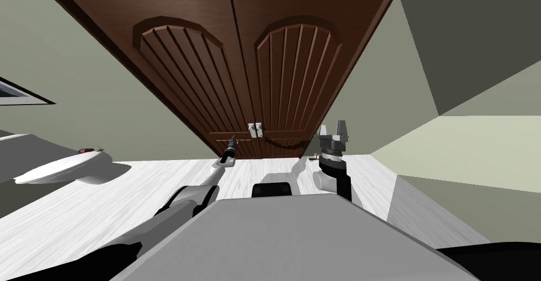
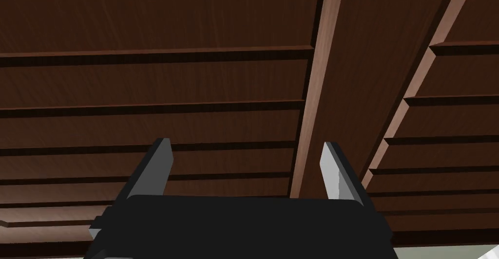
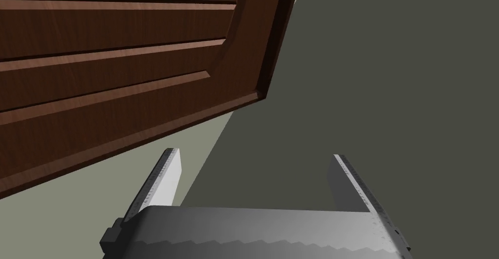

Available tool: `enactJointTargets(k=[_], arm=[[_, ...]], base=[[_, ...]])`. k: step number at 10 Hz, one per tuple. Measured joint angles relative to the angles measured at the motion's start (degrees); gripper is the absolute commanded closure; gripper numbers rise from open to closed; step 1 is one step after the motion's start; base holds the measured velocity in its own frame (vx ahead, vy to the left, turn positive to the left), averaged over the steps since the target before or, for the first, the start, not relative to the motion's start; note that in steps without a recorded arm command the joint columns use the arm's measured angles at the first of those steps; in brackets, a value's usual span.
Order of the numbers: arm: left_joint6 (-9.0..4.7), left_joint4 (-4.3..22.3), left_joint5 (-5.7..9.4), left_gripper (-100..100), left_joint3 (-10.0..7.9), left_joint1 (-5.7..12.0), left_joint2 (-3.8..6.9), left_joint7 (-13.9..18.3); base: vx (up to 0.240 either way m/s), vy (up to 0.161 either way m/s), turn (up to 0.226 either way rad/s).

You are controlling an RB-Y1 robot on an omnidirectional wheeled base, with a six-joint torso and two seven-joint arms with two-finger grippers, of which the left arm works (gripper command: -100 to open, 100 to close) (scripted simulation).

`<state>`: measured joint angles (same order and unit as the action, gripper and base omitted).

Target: Pull the door open

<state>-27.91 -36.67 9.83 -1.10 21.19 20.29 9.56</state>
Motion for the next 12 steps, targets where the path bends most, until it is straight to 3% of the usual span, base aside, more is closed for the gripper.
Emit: enactJointTargets(k=[1,2,4,5,7,8,9,10,12], arm=[[-0.11,1.09,0.22,-100,-0.73,-0.15,1.08,0.07],[0.50,-0.22,0.41,-100,-1.40,-1.31,1.62,-0.14],[0.53,-0.08,0.46,-100,-1.66,-1.20,1.66,-0.31],[0.32,0.51,0.38,-100,-1.53,-0.35,1.13,-0.50],[0.37,-0.77,0.22,-100,-1.05,-0.43,0.22,-0.58],[-0.43,1.12,0.02,-100,-0.32,1.43,-0.27,-0.28],[-0.54,0.08,-0.14,-100,0.00,1.55,-1.51,-0.56],[-0.48,-0.16,-0.16,100,0.04,1.57,-1.70,-0.70],[-0.65,-0.10,-0.12,100,-0.07,1.78,-1.43,-0.57]], base=[[0.153,0.091,0.064],[0.180,0.042,-0.035],[0.179,-0.038,-0.095],[0.193,-0.112,-0.141],[0.191,-0.111,-0.135],[0.217,-0.151,-0.208],[0.094,-0.071,-0.030],[-0.012,0.009,0.031],[-0.029,0.029,-0.001]])
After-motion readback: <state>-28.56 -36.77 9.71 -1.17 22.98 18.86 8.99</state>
